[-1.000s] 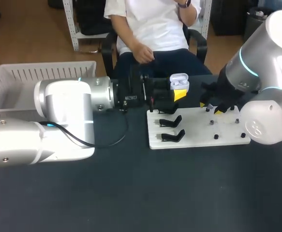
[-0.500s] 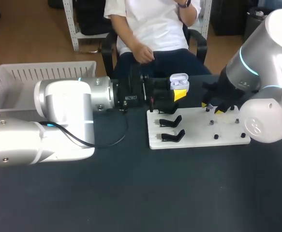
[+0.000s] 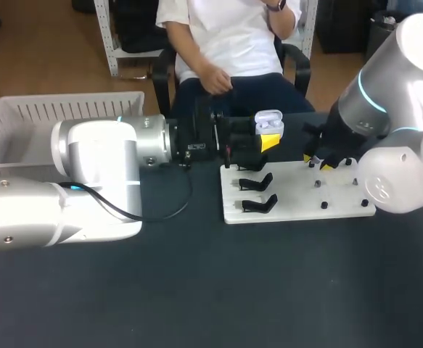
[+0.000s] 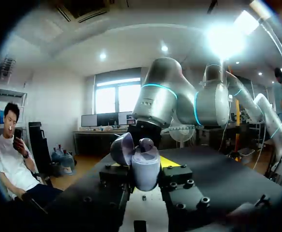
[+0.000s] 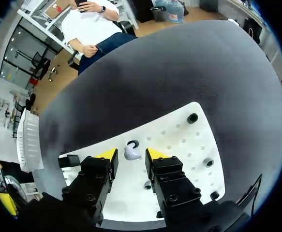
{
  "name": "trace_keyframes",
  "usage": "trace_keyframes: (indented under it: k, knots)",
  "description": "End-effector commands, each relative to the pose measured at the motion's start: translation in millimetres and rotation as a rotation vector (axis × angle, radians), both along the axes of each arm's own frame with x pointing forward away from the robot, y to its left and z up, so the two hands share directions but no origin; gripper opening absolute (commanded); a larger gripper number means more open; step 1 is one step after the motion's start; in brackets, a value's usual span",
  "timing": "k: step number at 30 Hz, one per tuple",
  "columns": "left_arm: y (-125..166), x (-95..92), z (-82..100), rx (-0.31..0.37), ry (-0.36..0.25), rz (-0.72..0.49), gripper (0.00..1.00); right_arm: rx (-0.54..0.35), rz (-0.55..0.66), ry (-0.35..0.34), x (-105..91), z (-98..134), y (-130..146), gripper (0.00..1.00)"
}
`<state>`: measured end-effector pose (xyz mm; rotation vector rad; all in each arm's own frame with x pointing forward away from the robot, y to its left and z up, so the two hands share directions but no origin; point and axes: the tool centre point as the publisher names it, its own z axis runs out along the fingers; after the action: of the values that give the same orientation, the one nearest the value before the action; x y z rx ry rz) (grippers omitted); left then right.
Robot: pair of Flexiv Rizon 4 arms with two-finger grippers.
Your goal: Pick up each earbud case from the left stands, insert the matching earbuds, close the lid, and place the case in the box.
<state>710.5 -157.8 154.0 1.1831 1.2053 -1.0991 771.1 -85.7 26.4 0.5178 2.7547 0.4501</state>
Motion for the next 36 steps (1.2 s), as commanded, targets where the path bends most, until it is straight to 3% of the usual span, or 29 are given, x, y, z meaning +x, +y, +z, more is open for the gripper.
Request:
trace_keyframes:
  k: [1,11,17,26,32,36]
  knots:
    - [0,-2.0,-0.4,-0.003,-0.003,0.008,0.0,0.0,-0.003,0.0,-0.6,0,1,0.34]
    - [0,-2.0,-0.4,-0.003,-0.003,0.008,0.0,0.001,-0.004,0.002,-0.6,-1,0,0.27]
    - [0,-2.0,-0.4,-0.003,-0.003,0.008,0.0,0.002,-0.002,0.004,-0.7,-2,2,0.0]
    - [0,-2.0,-0.4,-0.003,-0.003,0.008,0.0,-0.002,-0.011,0.005,-6.3,6,-5,0.0]
    - [0,-2.0,-0.4,-0.003,-0.003,0.008,0.0,0.024,0.04,-0.019,-21.5,36,-12,0.0]
    - [0,-2.0,-0.4,-0.003,-0.003,0.008,0.0,0.025,0.153,-0.018,-36.8,61,-19,0.0]
